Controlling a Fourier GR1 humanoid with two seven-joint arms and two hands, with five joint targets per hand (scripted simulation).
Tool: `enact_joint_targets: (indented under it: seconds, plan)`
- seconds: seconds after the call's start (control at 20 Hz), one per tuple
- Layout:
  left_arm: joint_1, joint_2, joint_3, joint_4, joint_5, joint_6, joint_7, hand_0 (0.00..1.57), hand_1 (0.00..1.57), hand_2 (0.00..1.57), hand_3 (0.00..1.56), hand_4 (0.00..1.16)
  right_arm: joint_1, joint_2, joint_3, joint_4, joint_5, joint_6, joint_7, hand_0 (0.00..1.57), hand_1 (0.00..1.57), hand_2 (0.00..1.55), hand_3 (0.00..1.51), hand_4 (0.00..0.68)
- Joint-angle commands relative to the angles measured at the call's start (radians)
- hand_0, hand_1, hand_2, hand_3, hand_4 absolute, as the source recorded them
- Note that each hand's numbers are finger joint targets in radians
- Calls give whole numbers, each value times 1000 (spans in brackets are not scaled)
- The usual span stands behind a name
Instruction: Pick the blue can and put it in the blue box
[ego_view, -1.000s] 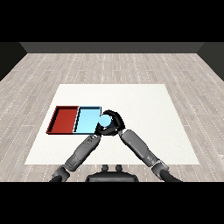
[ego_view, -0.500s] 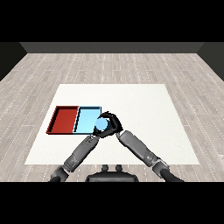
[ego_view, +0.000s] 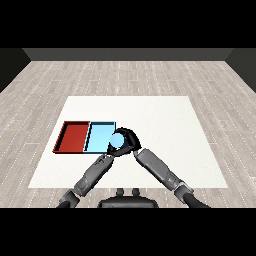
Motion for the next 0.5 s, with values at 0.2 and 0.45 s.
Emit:
enact_joint_targets:
  seconds: [0.2,0.45]
  plan:
    - [-9,-24,59,75,54,-34,-1,1571,1571,1544,1472,655,78,13,-73,-77,-79,94,13,1246,1246,1296,1219,275]
    - [-31,-30,18,65,93,-26,0,1571,1571,1516,1448,1097,52,25,-62,-47,-38,51,55,0,0,0,0,0]
